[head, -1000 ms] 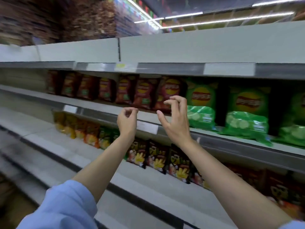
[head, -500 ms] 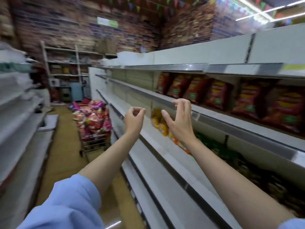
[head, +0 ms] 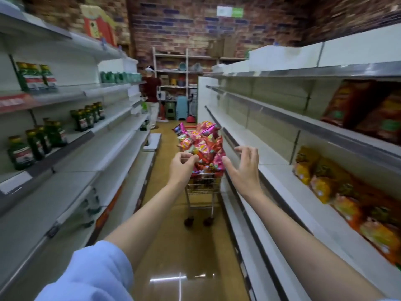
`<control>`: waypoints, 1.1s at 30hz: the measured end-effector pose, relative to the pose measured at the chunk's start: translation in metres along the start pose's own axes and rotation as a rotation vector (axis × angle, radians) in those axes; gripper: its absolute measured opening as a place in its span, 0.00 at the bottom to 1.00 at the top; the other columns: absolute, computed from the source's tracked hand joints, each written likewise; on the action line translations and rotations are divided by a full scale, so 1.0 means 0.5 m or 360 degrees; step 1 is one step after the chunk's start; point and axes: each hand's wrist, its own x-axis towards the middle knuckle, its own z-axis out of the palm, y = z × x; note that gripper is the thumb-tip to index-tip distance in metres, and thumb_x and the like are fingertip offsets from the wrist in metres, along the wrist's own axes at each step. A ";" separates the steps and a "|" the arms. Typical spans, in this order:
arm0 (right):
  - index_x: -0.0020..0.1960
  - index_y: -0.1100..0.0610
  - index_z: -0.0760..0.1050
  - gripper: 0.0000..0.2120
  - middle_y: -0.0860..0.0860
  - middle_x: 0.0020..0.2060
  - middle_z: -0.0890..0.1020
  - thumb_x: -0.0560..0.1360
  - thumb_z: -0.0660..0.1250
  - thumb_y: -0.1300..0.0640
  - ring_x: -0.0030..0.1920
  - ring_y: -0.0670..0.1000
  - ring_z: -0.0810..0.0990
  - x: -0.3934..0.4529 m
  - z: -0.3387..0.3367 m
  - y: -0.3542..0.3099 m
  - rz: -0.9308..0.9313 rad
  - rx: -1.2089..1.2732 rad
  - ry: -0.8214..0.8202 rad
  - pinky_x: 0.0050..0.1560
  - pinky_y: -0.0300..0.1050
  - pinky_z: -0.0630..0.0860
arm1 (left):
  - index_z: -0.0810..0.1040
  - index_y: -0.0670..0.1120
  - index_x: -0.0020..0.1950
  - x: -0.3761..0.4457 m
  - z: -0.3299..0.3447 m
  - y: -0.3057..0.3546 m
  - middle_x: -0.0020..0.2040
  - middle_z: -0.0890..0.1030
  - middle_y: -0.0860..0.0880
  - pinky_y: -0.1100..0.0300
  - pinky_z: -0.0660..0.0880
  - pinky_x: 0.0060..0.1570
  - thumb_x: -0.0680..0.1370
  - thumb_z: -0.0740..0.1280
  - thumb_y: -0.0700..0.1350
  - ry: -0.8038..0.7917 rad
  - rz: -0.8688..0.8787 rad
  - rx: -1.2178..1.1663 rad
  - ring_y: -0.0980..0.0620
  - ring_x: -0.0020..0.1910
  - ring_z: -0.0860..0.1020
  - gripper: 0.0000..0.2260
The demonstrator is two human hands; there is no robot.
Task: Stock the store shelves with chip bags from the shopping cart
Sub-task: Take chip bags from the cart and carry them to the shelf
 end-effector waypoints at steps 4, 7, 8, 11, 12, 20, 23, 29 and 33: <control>0.63 0.60 0.68 0.21 0.55 0.61 0.67 0.77 0.67 0.49 0.64 0.52 0.67 0.078 0.128 0.072 0.0097 0.0088 -0.0159 0.62 0.43 0.65 | 0.72 0.45 0.58 0.108 -0.008 -0.088 0.52 0.77 0.48 0.62 0.71 0.37 0.77 0.67 0.53 -0.0143 -0.0237 0.0157 0.54 0.47 0.77 0.16; 0.66 0.58 0.66 0.24 0.55 0.64 0.66 0.77 0.66 0.47 0.66 0.53 0.66 0.145 0.212 0.149 0.0178 0.0134 -0.0290 0.64 0.48 0.67 | 0.70 0.44 0.61 0.201 0.019 -0.152 0.57 0.77 0.46 0.58 0.75 0.47 0.76 0.68 0.55 -0.0180 -0.0319 0.0256 0.49 0.56 0.77 0.20; 0.67 0.58 0.65 0.24 0.55 0.64 0.66 0.77 0.66 0.47 0.66 0.53 0.66 0.170 0.233 0.175 0.0205 0.0144 -0.0331 0.65 0.49 0.67 | 0.70 0.44 0.61 0.234 0.035 -0.167 0.58 0.77 0.45 0.56 0.76 0.50 0.76 0.69 0.54 -0.0170 -0.0328 0.0273 0.48 0.57 0.77 0.20; 0.68 0.58 0.64 0.25 0.55 0.65 0.65 0.77 0.65 0.46 0.66 0.54 0.67 0.254 0.293 0.262 0.0266 0.0121 -0.0427 0.63 0.49 0.68 | 0.69 0.46 0.59 0.346 0.091 -0.201 0.58 0.76 0.46 0.53 0.76 0.54 0.76 0.68 0.53 -0.0151 -0.0352 0.0306 0.49 0.57 0.77 0.18; 0.68 0.58 0.64 0.25 0.56 0.66 0.65 0.78 0.65 0.46 0.67 0.54 0.67 0.273 0.306 0.281 0.0282 0.0112 -0.0449 0.62 0.48 0.67 | 0.68 0.46 0.60 0.372 0.103 -0.206 0.58 0.75 0.46 0.54 0.76 0.54 0.77 0.68 0.52 -0.0156 -0.0361 0.0309 0.49 0.57 0.76 0.17; 0.68 0.58 0.65 0.25 0.54 0.65 0.67 0.78 0.64 0.45 0.67 0.53 0.66 0.467 0.458 0.443 0.0372 0.0142 -0.0595 0.60 0.43 0.64 | 0.66 0.48 0.58 0.601 0.208 -0.292 0.51 0.74 0.51 0.61 0.74 0.45 0.78 0.67 0.49 -0.0161 -0.0462 0.0341 0.54 0.50 0.76 0.14; 0.68 0.57 0.65 0.25 0.53 0.66 0.66 0.78 0.63 0.44 0.67 0.52 0.66 0.534 0.519 0.479 0.0386 0.0111 -0.0652 0.60 0.44 0.64 | 0.68 0.48 0.57 0.691 0.223 -0.323 0.53 0.74 0.50 0.62 0.74 0.42 0.78 0.67 0.50 -0.0155 -0.0484 0.0341 0.54 0.50 0.77 0.13; 0.66 0.59 0.67 0.23 0.54 0.64 0.67 0.78 0.64 0.46 0.66 0.53 0.65 0.686 0.653 0.553 0.0381 0.0088 -0.0649 0.64 0.46 0.64 | 0.70 0.45 0.57 0.905 0.252 -0.399 0.56 0.77 0.46 0.59 0.76 0.45 0.79 0.66 0.48 -0.0174 -0.0493 0.0296 0.50 0.53 0.77 0.11; 0.66 0.58 0.67 0.22 0.54 0.66 0.66 0.78 0.63 0.45 0.69 0.53 0.64 0.803 0.744 0.596 0.0384 0.0034 -0.0621 0.67 0.50 0.62 | 0.71 0.44 0.56 1.063 0.263 -0.440 0.56 0.76 0.43 0.57 0.76 0.46 0.79 0.66 0.46 -0.0213 -0.0467 0.0243 0.49 0.51 0.78 0.09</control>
